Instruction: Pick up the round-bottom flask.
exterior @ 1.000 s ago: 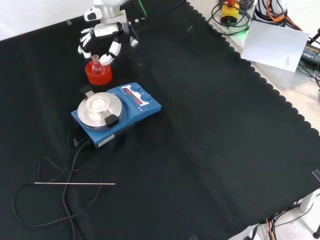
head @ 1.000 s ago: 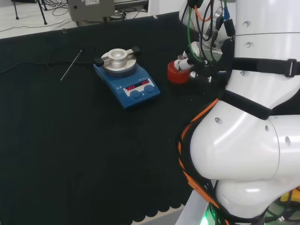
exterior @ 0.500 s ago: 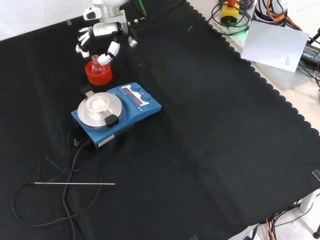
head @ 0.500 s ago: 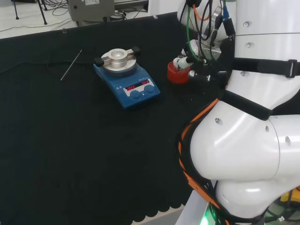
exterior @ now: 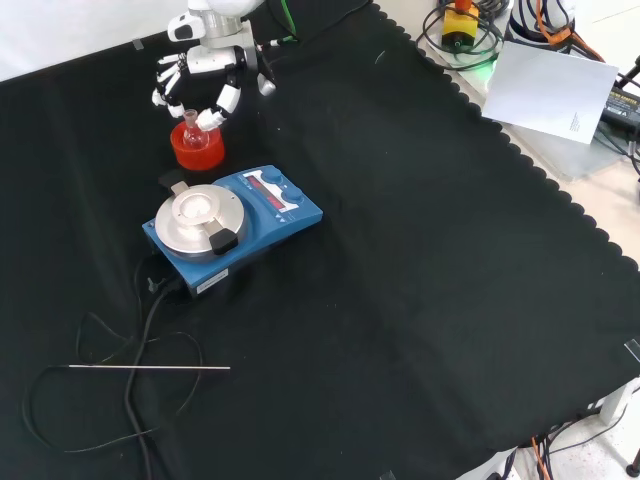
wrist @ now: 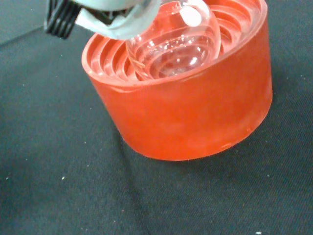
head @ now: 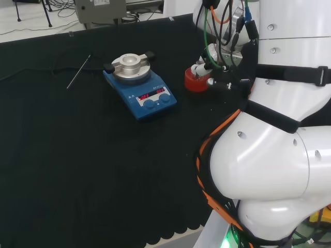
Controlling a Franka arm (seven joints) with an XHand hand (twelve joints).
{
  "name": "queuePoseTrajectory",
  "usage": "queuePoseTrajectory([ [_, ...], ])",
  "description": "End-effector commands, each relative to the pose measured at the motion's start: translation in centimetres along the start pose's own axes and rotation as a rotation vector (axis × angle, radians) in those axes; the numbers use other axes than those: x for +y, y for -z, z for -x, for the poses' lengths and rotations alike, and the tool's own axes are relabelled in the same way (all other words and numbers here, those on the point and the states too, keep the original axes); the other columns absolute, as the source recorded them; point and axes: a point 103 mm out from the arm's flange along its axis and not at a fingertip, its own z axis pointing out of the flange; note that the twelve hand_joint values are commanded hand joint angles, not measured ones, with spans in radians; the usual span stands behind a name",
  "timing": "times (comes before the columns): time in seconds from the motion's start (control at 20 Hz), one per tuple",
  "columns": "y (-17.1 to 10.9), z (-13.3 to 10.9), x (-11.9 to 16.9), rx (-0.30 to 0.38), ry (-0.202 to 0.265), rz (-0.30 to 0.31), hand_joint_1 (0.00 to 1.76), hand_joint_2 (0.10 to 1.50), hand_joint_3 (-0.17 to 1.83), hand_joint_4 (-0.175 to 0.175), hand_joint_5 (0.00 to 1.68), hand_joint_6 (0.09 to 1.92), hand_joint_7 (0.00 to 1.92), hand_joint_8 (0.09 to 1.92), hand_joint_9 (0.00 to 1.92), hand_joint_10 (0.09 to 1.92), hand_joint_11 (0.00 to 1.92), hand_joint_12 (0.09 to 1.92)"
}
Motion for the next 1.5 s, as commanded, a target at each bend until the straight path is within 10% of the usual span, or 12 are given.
queuePoseTrajectory([
  [0.05, 0.1, 0.1, 0.3, -0.005, -0.003, -0.001, 0.94, 0.67, 0.65, -0.045, 0.78, 0.88, 0.39, 0.7, 0.52, 0.69, 0.01, 1.36],
  [0.55, 0.2, 0.0, 0.6, -0.034, -0.013, 0.006, 0.97, 0.67, 0.67, -0.024, 0.82, 0.88, 0.4, 0.7, 0.54, 0.69, 0.04, 1.36],
  [0.65, 0.2, -0.1, 0.6, -0.051, -0.02, 0.007, 1.01, 0.86, 0.41, 0.106, 0.94, 0.96, 0.41, 0.71, 0.55, 0.69, 0.07, 1.36],
  [0.75, 0.2, -0.1, 0.6, -0.064, -0.022, 0.025, 1.03, 0.96, 0.25, 0.156, 1.01, 0.95, 0.43, 0.71, 0.58, 0.68, 0.09, 1.36],
  [1.5, 4.1, -1.4, -0.1, -0.075, -0.017, 0.053, 1.08, 0.72, 0.69, 0.173, 1.1, 0.99, 0.54, 0.65, 0.69, 0.61, 0.21, 1.32],
])
